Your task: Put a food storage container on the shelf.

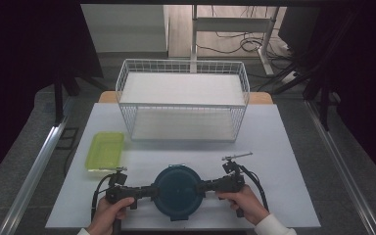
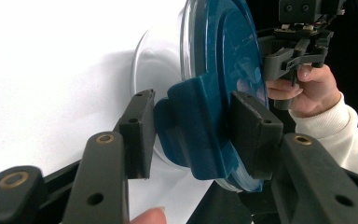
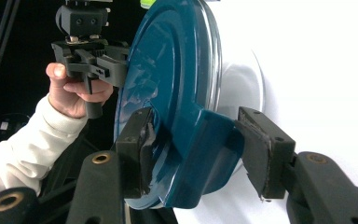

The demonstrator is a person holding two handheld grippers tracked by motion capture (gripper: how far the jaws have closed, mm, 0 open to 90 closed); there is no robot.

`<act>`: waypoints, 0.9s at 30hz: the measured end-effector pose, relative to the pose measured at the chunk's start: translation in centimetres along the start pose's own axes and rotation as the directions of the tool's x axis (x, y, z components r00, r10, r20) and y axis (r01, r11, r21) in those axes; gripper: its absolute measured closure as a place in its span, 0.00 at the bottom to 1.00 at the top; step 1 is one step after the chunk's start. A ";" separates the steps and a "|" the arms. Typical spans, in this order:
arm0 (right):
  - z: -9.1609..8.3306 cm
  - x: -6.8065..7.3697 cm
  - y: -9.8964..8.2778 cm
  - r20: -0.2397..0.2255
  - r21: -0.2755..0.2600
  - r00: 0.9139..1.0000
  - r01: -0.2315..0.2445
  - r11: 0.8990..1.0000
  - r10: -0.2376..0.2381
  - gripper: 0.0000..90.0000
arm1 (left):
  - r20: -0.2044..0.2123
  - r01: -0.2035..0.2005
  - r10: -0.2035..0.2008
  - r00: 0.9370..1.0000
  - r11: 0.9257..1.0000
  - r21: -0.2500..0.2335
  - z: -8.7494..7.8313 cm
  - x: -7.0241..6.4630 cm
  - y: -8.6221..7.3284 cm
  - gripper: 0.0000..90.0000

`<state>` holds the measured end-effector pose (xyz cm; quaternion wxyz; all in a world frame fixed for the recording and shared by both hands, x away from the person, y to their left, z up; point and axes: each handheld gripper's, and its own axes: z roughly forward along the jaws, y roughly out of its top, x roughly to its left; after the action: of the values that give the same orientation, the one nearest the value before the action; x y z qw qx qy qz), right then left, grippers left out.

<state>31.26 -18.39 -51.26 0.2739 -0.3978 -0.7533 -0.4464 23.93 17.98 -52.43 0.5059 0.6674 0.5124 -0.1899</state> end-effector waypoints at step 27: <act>-1.2 0.7 -1.3 -0.026 -0.032 0.999 -0.032 0.999 0.031 0.64 | -0.019 -0.049 0.049 0.999 0.999 -0.001 -0.2 -1.6 -0.4 0.63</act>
<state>29.86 -19.64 -50.79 0.2843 -0.4081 -0.7360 -0.4592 22.91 17.41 -51.31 0.5061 0.6813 0.5007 -0.1705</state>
